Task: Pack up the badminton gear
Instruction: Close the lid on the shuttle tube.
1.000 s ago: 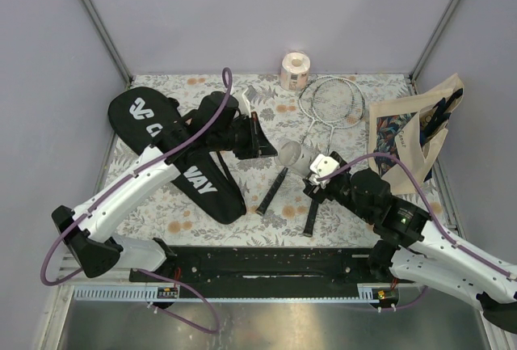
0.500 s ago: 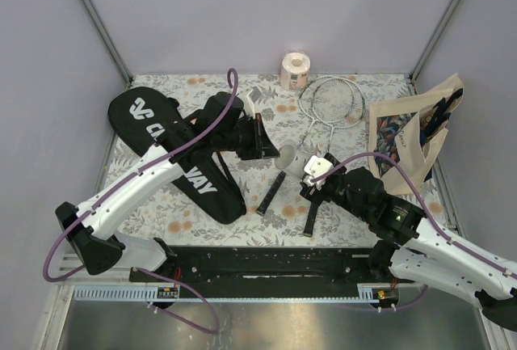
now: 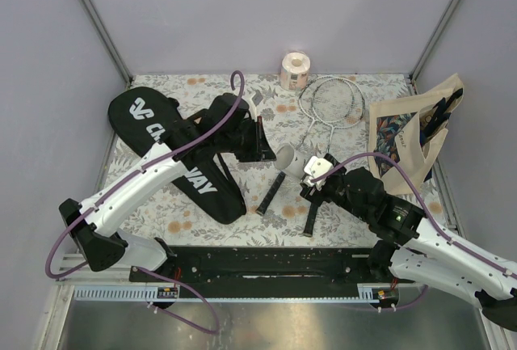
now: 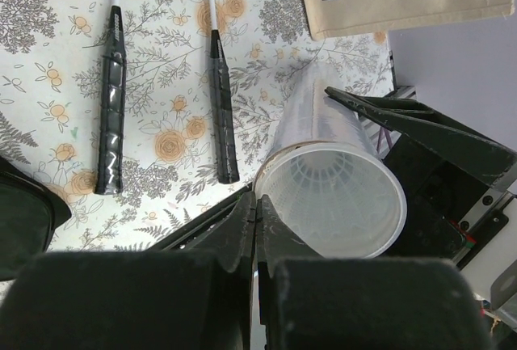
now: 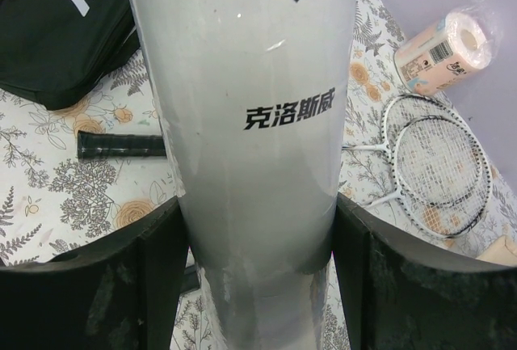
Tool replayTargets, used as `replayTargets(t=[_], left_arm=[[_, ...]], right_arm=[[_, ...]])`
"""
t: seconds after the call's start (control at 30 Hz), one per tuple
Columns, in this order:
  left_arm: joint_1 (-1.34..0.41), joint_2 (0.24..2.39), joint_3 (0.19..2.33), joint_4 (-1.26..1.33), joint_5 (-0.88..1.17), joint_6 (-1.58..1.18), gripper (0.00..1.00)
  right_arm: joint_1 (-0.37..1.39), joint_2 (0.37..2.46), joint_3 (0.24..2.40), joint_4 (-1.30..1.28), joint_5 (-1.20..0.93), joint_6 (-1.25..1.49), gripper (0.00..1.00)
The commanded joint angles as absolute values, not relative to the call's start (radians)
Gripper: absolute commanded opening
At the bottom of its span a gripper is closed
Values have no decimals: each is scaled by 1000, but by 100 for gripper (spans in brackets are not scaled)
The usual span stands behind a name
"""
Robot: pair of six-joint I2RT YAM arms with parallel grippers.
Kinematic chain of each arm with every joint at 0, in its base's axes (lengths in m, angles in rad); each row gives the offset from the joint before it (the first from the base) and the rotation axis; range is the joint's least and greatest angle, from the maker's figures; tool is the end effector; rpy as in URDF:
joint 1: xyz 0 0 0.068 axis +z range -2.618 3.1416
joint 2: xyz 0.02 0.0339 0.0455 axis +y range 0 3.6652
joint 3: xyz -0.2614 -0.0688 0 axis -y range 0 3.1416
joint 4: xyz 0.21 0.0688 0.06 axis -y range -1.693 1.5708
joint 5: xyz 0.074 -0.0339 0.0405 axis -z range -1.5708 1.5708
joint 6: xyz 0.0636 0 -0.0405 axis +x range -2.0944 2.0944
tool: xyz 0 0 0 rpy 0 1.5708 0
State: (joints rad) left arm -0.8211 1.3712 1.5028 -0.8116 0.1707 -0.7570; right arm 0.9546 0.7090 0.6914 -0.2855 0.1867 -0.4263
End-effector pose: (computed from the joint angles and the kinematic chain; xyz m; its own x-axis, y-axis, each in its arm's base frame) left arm 0.1793 -0.2085 0.3708 -0.8686 -0.0602 -0.4919 0.2955 0.7339 -0.6116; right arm 0.1038 0.1261 0.2992 0.1322 -0.5164 -0.8461 -0.7082 0.5480 -0.4451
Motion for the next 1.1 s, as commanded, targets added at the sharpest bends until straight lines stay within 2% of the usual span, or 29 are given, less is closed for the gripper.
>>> replayTargets(t=[0.0,0.13,0.37,0.63,1.07], left_arm=[[-838,1393,1566,-850,163,-721,0],[-850,1414,1597,-890,152,-701,0],[-859,1407,1621,-919,126,-698,30],[-861,1382,1632,-916,109,-704,48],[-868,1397,1559,-813,181,-716,51]], right_arm=[[956,695,718,-230,155,-405,39],[956,695,721,-235,141,-413,39],[954,695,724,-238,132,-403,40],[956,693,721,-236,118,-391,40],[957,703,742,-247,100,-396,39]])
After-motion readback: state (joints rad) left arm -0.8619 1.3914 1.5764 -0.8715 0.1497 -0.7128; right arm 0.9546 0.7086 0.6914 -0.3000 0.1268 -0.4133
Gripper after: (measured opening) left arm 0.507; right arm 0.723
